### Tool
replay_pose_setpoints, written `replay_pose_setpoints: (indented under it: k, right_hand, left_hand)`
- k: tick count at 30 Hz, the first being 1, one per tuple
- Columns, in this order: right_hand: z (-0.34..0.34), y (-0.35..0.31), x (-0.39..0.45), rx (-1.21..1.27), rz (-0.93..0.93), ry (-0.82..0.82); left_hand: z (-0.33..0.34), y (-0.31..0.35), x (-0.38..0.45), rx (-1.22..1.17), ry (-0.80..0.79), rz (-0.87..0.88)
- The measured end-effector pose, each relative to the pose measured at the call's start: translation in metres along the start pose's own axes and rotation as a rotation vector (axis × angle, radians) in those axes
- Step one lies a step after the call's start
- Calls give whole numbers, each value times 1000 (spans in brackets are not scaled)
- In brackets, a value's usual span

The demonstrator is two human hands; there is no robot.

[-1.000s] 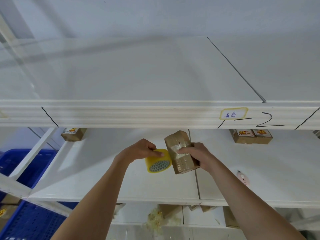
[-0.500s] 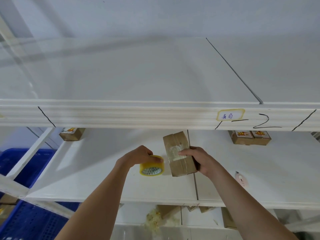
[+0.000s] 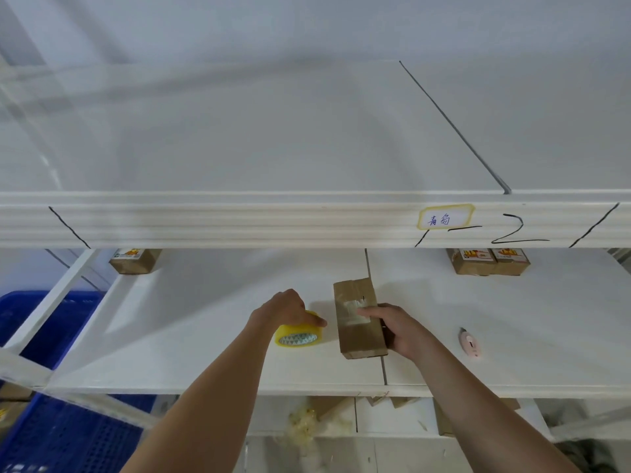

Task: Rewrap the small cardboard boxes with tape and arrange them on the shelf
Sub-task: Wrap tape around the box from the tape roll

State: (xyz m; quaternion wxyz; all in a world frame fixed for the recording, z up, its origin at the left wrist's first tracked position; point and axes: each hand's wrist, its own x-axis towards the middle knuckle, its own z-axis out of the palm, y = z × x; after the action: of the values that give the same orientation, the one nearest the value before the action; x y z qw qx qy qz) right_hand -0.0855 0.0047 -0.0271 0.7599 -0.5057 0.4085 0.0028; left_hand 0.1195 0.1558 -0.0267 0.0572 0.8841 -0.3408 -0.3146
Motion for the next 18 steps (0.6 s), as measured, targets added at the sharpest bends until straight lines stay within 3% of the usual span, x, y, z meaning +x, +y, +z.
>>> replay_pose_setpoints:
  k: [12,18]
  right_hand:
    - [-7,12,19,-406,31,290]
    - [-13,17,21,-554,-50,328]
  left_hand:
    - [19,8,10,-74,48,-34]
    - [29,8,15,-86,111,-41]
